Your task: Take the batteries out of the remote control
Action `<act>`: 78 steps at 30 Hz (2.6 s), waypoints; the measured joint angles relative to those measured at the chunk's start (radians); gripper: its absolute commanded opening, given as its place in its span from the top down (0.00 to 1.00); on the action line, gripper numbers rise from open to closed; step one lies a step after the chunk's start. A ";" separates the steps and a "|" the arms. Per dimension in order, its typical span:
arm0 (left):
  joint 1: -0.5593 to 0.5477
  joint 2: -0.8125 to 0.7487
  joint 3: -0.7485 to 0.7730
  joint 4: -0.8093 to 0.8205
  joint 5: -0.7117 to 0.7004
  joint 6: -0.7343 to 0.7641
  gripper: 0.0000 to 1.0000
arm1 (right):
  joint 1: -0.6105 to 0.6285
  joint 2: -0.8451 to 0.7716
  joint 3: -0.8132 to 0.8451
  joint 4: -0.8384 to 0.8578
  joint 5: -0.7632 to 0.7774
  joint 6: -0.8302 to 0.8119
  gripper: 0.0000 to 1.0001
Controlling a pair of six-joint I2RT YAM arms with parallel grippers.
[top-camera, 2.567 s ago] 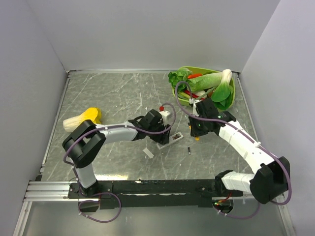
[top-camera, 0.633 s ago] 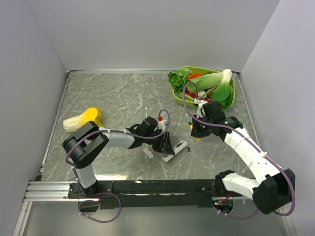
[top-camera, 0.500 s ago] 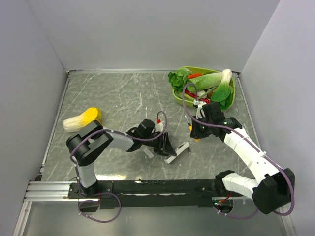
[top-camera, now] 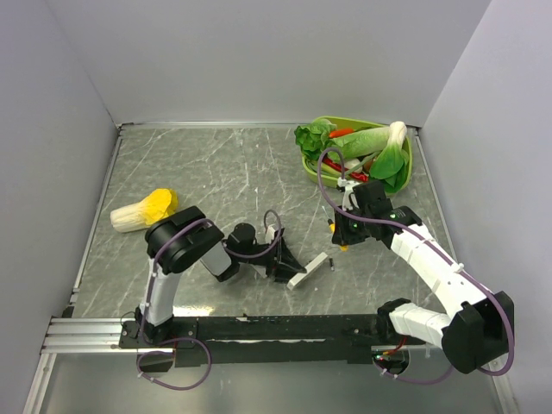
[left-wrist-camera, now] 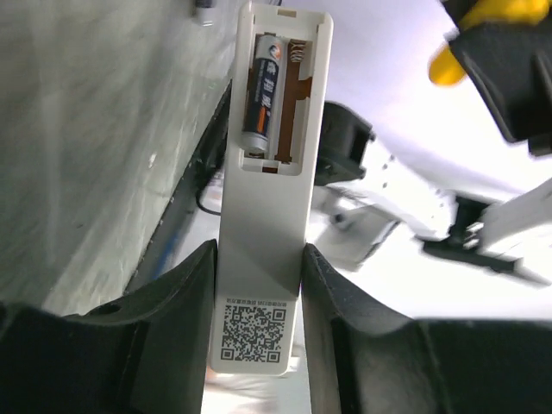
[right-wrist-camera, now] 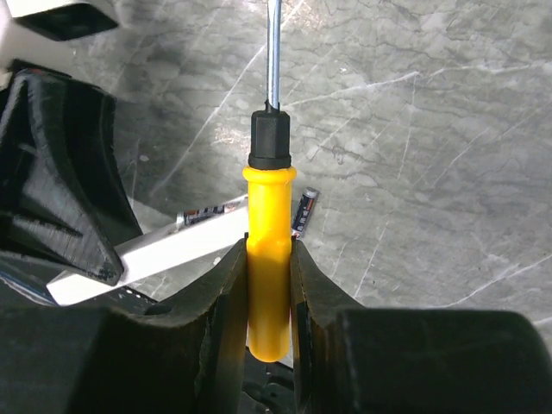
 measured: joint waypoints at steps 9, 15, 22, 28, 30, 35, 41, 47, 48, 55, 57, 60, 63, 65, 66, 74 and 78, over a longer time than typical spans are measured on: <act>0.001 0.082 -0.050 0.198 -0.054 -0.230 0.99 | 0.000 0.000 0.000 0.003 -0.012 0.000 1.00; 0.001 0.079 -0.040 0.205 -0.079 -0.271 0.99 | 0.000 0.000 -0.005 0.004 -0.028 0.000 1.00; 0.016 -0.067 0.001 0.001 -0.077 -0.125 0.99 | 0.000 -0.003 -0.006 0.004 -0.028 0.000 1.00; 0.027 -0.389 0.270 -0.743 -0.303 0.381 0.99 | -0.005 -0.017 -0.006 0.020 -0.023 0.003 1.00; 0.032 -0.447 0.370 -0.954 -0.460 0.520 0.99 | -0.005 -0.018 -0.006 0.020 -0.024 0.003 1.00; 0.050 -0.438 0.537 -1.317 -0.832 0.736 0.99 | -0.005 -0.018 -0.006 0.020 -0.027 0.003 1.00; 0.060 -0.321 0.524 -1.590 -1.111 0.821 0.99 | -0.005 -0.027 -0.006 0.019 -0.026 0.003 1.00; 0.060 -0.254 0.508 -1.650 -1.184 0.846 0.90 | -0.005 -0.028 -0.006 0.019 -0.026 0.003 1.00; 0.060 -0.245 0.509 -1.648 -1.186 0.849 0.84 | -0.005 -0.028 -0.006 0.019 -0.026 0.003 1.00; 0.059 -0.242 0.514 -1.650 -1.190 0.857 0.55 | -0.005 -0.029 -0.006 0.019 -0.026 0.003 1.00; 0.059 -0.242 0.514 -1.650 -1.189 0.859 0.46 | -0.005 -0.029 -0.006 0.019 -0.026 0.003 1.00; 0.059 -0.241 0.514 -1.648 -1.184 0.865 0.34 | -0.005 -0.029 -0.006 0.019 -0.026 0.003 1.00; 0.060 -0.242 0.514 -1.645 -1.179 0.864 0.23 | -0.005 -0.029 -0.009 0.021 -0.027 0.006 1.00; 0.060 -0.249 0.514 -1.648 -1.174 0.866 0.16 | -0.005 -0.028 -0.018 0.029 -0.032 0.017 1.00; 0.060 -0.256 0.514 -1.650 -1.168 0.864 0.11 | -0.003 -0.027 -0.028 0.039 -0.039 0.029 1.00; 0.080 -0.467 0.515 -1.658 -1.136 0.871 0.01 | 0.149 0.041 -0.076 0.135 -0.021 0.146 0.97; 0.147 -0.618 0.501 -1.664 -1.171 0.875 0.01 | 0.233 0.157 -0.065 0.193 0.009 0.192 0.93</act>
